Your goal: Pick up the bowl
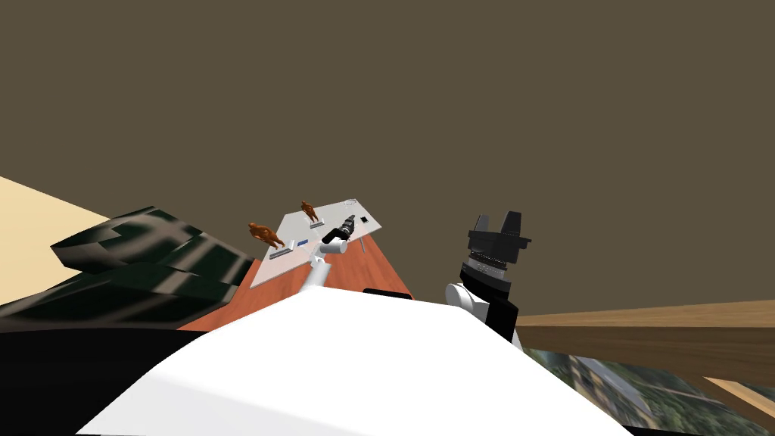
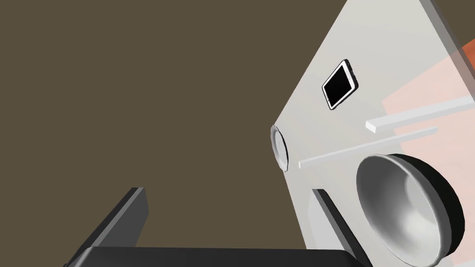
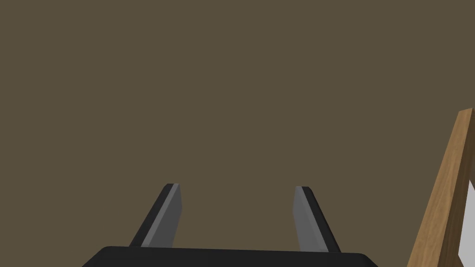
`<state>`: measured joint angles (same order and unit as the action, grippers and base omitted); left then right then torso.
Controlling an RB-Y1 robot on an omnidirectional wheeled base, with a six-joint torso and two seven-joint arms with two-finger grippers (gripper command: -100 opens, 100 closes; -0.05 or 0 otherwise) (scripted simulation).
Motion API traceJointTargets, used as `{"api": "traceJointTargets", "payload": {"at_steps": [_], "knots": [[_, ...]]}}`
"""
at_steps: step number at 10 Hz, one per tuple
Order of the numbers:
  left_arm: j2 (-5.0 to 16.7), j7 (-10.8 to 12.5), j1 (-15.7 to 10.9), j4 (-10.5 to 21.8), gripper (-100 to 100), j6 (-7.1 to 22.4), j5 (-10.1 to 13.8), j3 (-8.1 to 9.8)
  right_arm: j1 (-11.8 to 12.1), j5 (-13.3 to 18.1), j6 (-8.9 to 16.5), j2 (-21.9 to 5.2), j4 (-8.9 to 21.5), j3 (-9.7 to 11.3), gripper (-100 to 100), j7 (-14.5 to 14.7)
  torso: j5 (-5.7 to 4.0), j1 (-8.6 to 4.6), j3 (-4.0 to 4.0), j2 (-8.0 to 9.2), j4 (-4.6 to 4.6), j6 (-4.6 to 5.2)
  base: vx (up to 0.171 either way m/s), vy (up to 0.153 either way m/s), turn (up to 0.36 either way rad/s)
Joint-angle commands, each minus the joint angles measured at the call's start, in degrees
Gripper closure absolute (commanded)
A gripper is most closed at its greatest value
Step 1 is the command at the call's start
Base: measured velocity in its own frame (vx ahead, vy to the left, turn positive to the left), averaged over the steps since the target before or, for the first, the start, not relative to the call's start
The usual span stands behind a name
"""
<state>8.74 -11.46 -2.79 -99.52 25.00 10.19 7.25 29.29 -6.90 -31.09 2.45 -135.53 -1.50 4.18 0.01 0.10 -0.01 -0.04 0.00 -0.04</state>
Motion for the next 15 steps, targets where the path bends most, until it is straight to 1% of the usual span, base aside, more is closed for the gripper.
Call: {"api": "traceJointTargets", "payload": {"at_steps": [1,2,3,4,5,6,7,8,9,10,11,12,13,14,15], "knots": [[0.12,0.13,-0.49,0.66,-100,2.77,0.17,0.04,0.00,0.00,0.00,0.00,0.00,0.00,0,0.00,0.00,0.00,0.00,0.00,0.00,0.00,0.013,0.009,0.001],[0.01,0.38,-1.89,2.36,-100,4.76,0.12,0.13,0.00,0.00,0.00,0.00,0.00,0.00,0,0.00,0.00,0.01,0.00,0.00,0.00,-0.01,0.022,0.022,0.022],[0.01,0.38,-1.89,2.36,-100,6.22,0.12,0.13,0.00,0.00,0.00,0.00,0.00,0.00,0,0.00,0.01,0.05,-0.02,-0.03,-0.01,-0.01,0.020,0.018,0.006],[-0.09,0.69,-3.20,4.02,-100,7.62,0.01,0.17,0.00,0.00,0.00,0.00,0.00,0.00,0,0.00,0.01,0.05,-0.02,-0.04,-0.01,-0.01,0.033,0.020,0.032],[-0.09,0.69,-3.20,4.02,-100,9.29,0.01,0.17,0.00,0.00,0.00,0.00,0.00,0.00,0,0.00,0.01,0.05,-0.04,-0.08,-0.02,-0.01,0.032,0.021,0.009],[-0.09,0.69,-3.20,4.02,-100,9.79,0.01,0.17,0.00,0.00,0.00,0.00,0.00,0.00,0,0.00,0.01,0.05,-0.05,-0.07,-0.02,-0.01,0.014,0.012,-0.006],[-0.18,1.05,-4.43,5.65,-100,11.99,-0.14,0.19,0.00,0.00,0.00,0.00,0.00,0.00,0,0.00,0.01,0.03,-0.02,-0.03,-0.01,-0.01,0.028,0.034,0.034],[-0.18,1.05,-4.43,5.65,-100,13.17,-0.14,0.19,0.00,0.00,0.00,0.00,0.00,0.00,0,0.00,0.02,0.10,-0.03,-0.06,-0.01,-0.02,0.032,0.028,0.016],[-0.27,1.46,-5.58,7.24,-100,15.05,-0.34,0.17,0.00,0.00,0.00,0.00,0.00,0.00,0,0.00,0.02,0.08,-0.04,-0.07,-0.02,-0.01,0.045,0.029,0.038],[-0.27,1.46,-5.58,7.24,-100,16.43,-0.34,0.17,0.00,0.00,0.00,0.00,0.00,0.00,0,0.00,0.02,0.09,-0.07,-0.12,-0.03,-0.01,0.047,0.036,0.017],[-0.37,1.90,-6.62,8.79,-100,18.28,-0.58,0.12,0.00,0.00,0.00,0.00,0.00,0.00,0,0.00,0.03,0.11,-0.07,-0.12,-0.03,-0.01,0.065,0.060,0.049],[-0.37,1.90,-6.62,8.79,-100,19.58,-0.58,0.12,0.01,0.00,0.00,-0.01,0.00,-0.01,0,0.00,0.04,0.19,-0.11,-0.19,-0.04,-0.02,0.057,0.046,0.017],[-0.49,2.36,-7.57,10.31,-100,21.33,-0.86,0.04,0.01,0.00,0.00,0.00,0.00,0.00,0,0.00,0.04,0.16,-0.11,-0.17,-0.04,-0.01,0.068,0.039,0.047],[-0.49,2.36,-7.57,10.31,-100,22.59,-0.86,0.04,0.01,0.00,0.00,0.00,0.00,-0.01,0,0.00,0.03,0.14,-0.12,-0.21,-0.05,-0.02,0.055,0.037,0.023],[-0.62,2.85,-8.42,11.78,-100,24.56,-1.16,-0.05,0.00,0.00,0.00,0.00,0.00,0.00,0,0.00,0.03,0.13,-0.10,-0.17,-0.05,-0.02,0.070,0.054,0.053]]}}
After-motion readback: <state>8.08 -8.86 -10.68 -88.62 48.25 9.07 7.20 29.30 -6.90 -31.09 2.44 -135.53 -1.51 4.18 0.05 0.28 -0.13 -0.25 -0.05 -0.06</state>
